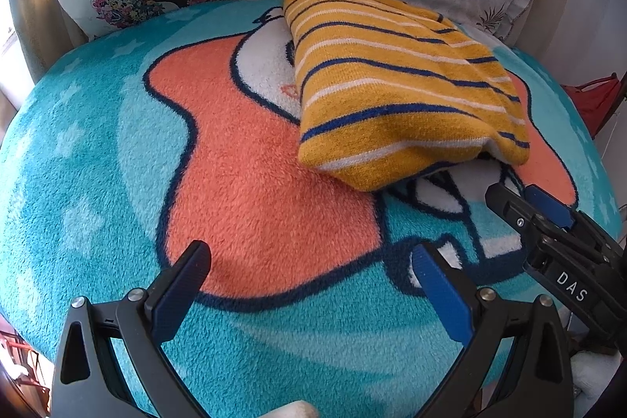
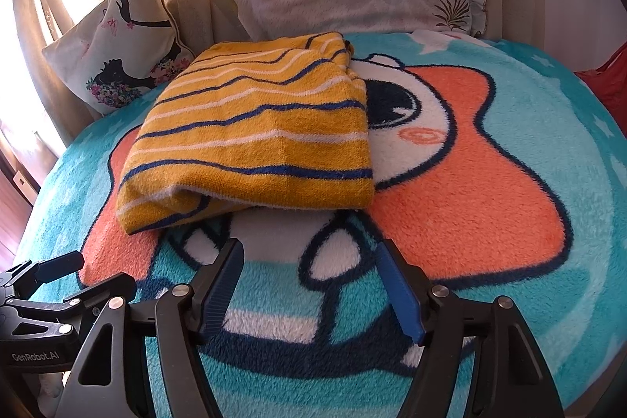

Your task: Fold small clothes

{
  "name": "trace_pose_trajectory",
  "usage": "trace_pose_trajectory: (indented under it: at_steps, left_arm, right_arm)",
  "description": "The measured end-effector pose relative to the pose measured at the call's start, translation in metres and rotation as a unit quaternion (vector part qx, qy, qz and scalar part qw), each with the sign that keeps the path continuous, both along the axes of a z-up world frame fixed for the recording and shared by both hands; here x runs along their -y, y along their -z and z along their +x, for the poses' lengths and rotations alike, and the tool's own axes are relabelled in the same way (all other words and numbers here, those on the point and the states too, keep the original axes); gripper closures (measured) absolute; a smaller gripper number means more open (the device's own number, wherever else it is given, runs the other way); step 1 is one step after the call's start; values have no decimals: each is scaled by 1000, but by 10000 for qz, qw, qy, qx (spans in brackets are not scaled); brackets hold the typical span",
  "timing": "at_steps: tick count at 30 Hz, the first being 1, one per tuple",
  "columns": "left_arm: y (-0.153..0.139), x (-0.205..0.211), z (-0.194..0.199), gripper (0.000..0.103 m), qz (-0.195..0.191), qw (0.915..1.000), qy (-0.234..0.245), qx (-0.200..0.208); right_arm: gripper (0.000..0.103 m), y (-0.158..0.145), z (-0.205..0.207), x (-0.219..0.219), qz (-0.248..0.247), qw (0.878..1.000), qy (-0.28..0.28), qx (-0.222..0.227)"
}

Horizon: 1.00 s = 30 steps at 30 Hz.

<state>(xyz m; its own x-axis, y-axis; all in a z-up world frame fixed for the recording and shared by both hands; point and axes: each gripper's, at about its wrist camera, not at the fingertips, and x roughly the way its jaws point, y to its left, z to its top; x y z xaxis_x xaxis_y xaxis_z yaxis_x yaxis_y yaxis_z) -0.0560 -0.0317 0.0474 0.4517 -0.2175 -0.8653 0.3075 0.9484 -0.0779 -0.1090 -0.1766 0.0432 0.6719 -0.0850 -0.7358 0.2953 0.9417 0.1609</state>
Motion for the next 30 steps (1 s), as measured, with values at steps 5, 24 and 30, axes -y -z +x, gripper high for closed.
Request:
trace_pose_trajectory:
  at_steps: [5,24,30]
  left_arm:
    - [1,0,0,1,3,10000,6,-27]
    - [4,-1,2,1,-15,10000,-8,-75]
    - [4,0,1,1,-15,10000,-7,-76]
  right_arm:
    - [27,1,1,-1,-30,10000,-27,-18]
    - [26,1,2,0,-48,10000,-62,-31]
    - [26,1,2,0,-52,10000,-65,-33]
